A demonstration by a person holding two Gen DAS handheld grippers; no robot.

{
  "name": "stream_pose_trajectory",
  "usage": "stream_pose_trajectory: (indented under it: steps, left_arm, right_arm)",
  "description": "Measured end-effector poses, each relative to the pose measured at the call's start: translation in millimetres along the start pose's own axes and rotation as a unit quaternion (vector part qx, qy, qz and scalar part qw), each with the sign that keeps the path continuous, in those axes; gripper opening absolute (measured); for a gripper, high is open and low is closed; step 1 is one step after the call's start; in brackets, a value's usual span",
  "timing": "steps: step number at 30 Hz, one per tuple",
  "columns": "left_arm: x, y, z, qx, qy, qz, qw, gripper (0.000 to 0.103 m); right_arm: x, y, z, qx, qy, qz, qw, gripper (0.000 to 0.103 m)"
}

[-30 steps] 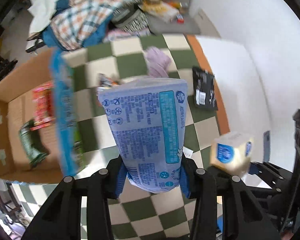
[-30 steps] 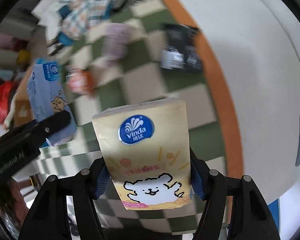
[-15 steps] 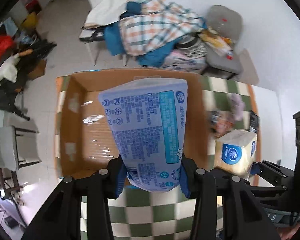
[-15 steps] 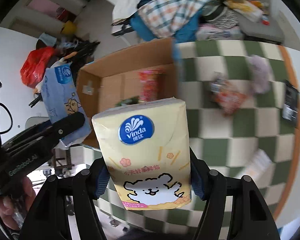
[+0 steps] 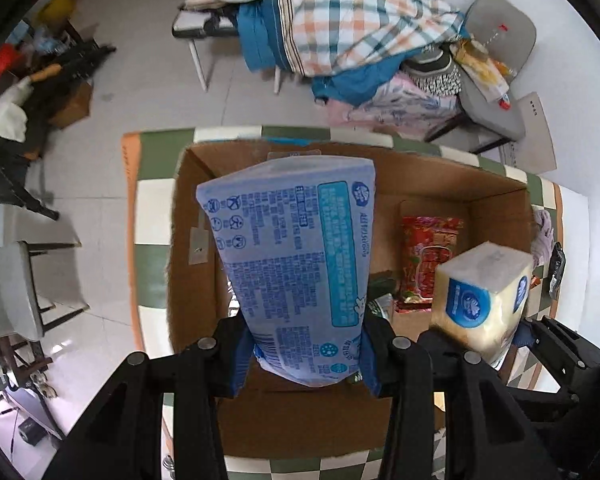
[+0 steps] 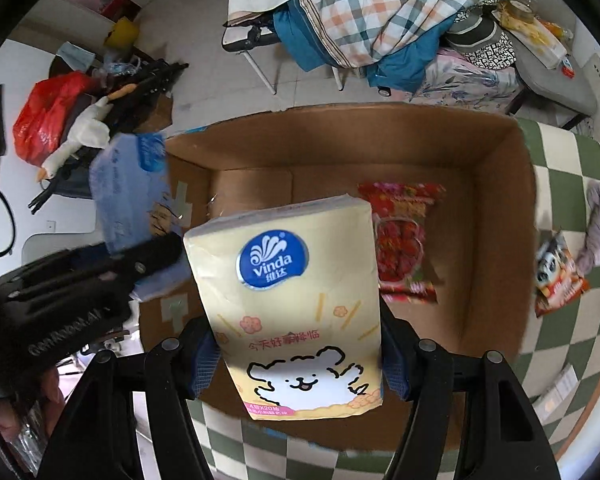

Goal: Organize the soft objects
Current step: 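Carry both packs into the box and release them beside the bags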

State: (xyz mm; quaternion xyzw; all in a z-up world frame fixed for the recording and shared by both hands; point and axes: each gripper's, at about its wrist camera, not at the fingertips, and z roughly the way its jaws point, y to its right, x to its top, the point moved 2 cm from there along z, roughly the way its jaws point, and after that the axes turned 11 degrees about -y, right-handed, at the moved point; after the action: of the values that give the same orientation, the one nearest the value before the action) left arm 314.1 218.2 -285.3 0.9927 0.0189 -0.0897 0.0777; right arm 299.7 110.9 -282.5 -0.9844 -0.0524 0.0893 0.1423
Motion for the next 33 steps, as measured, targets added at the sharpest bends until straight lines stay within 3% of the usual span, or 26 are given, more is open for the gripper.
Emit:
stream_pose_trajectory:
  steps: [8, 12, 15, 18, 22, 27, 33]
  left_arm:
    - [27.5, -8.3, 23.4, -0.024, -0.033, 0.001, 0.9992, 0.043]
    - [39.0, -15.3, 29.8, -0.014, -0.045, -0.017, 0.9988, 0.054]
    - [42.7, -22.0, 35.7, -0.033, -0.057, -0.032, 0.9973, 0.062]
    - [42.9, -26.1, 35.2, -0.04, -0.051, -0.038, 0.9972, 0.076]
    - [38.9, -28.0, 32.5, -0.031, -0.044, -0.034, 0.998, 0.091]
    - [27.2, -32.4, 24.9, -0.018, -0.022, -0.041, 0.9987, 0.1]
    - [5.2, -36.8, 15.4, -0.022, 0.015, -0.063, 0.9977, 0.102]
  right_arm:
    - [33.2, -0.4, 30.2, -0.014, -0.007, 0.006, 1.0, 0.069]
    - [49.3, -2.1, 41.3, -0.016, 0.0, 0.001, 1.0, 0.07]
    - [57.6, -0.9, 48.1, -0.018, 0.001, 0.0, 1.0, 0.075]
    - [60.3, 2.8, 47.7, -0.022, 0.007, 0.006, 1.0, 0.093]
    - [59.4, 7.5, 45.6, -0.022, 0.002, 0.009, 1.0, 0.094]
    - [50.3, 9.6, 38.6, -0.035, -0.001, 0.009, 0.999, 0.099]
    - [31.2, 16.4, 30.1, -0.078, 0.011, 0.011, 0.997, 0.103]
